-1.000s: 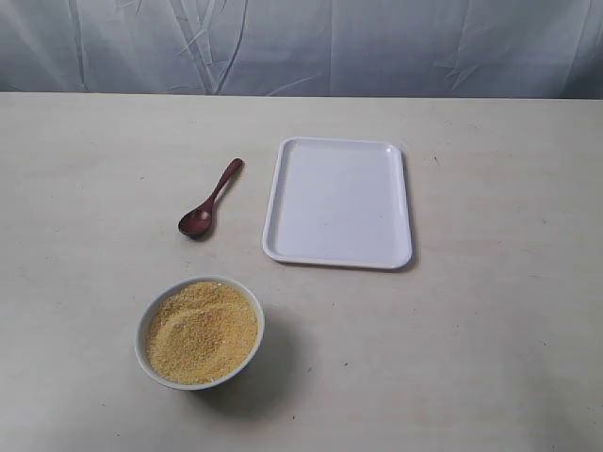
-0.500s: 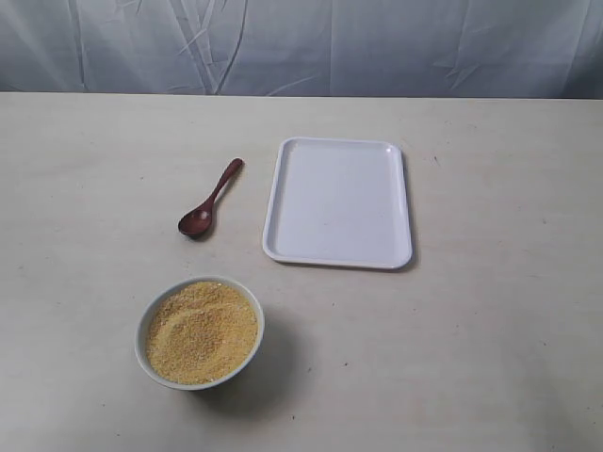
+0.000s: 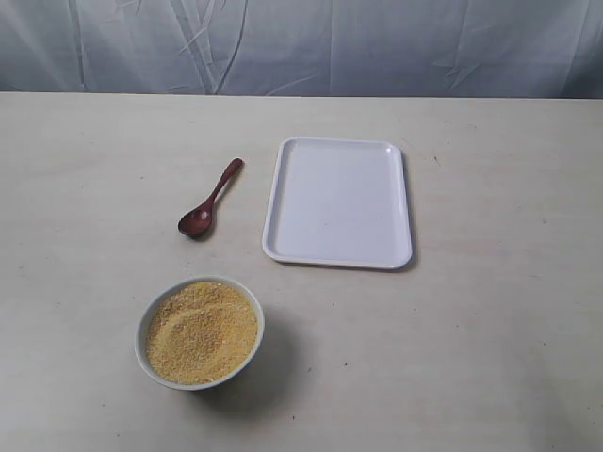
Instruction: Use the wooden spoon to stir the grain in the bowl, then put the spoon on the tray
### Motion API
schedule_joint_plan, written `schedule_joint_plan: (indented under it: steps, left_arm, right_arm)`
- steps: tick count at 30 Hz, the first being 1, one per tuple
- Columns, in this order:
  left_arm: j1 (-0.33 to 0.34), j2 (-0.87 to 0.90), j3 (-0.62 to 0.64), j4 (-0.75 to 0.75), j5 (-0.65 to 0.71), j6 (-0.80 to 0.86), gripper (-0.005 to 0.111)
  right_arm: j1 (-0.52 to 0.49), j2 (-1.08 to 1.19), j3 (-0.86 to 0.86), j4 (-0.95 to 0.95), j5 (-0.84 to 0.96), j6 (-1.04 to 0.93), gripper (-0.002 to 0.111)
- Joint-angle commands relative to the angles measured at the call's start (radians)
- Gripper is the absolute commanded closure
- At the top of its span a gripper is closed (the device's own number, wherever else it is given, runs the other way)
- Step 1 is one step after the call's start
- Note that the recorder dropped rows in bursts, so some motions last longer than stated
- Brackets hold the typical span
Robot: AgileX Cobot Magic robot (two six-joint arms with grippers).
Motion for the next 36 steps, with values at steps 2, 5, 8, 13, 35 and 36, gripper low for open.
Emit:
schedule_joint_plan:
  steps: [2,5,8,13,35,36]
  left_arm:
    - [-0.001,-0.005,-0.030,0.005,0.041,-0.001,0.107]
    - [-0.001,0.057,-0.157,0.025,0.234,-0.001,0.107]
    - [-0.001,0.183,-0.278,0.054,0.367,-0.001,0.107]
    - [-0.001,0.460,-0.454,0.067,0.504,0.001,0.107]
    - [-0.255,1.984,-1.492,-0.152,0.896,0.133,0.107]
    - [-0.259,2.020,-1.525,-0.173,0.915,0.143,0.107]
  right_arm:
    - [-0.007,-0.005,0.005,0.002,-0.013,-0.002,0.108]
    - [-0.007,-0.005,0.005,0.002,-0.013,-0.002,0.108]
    - [-0.007,-0.005,0.005,0.002,-0.013,-0.002,0.108]
    - [-0.007,-0.005,0.005,0.002,-0.013,-0.002,0.108]
    - [-0.007,-0.005,0.005,0.002,-0.013,-0.002,0.108]
    - [-0.007,-0.005,0.005,0.002,-0.013,-0.002,0.108]
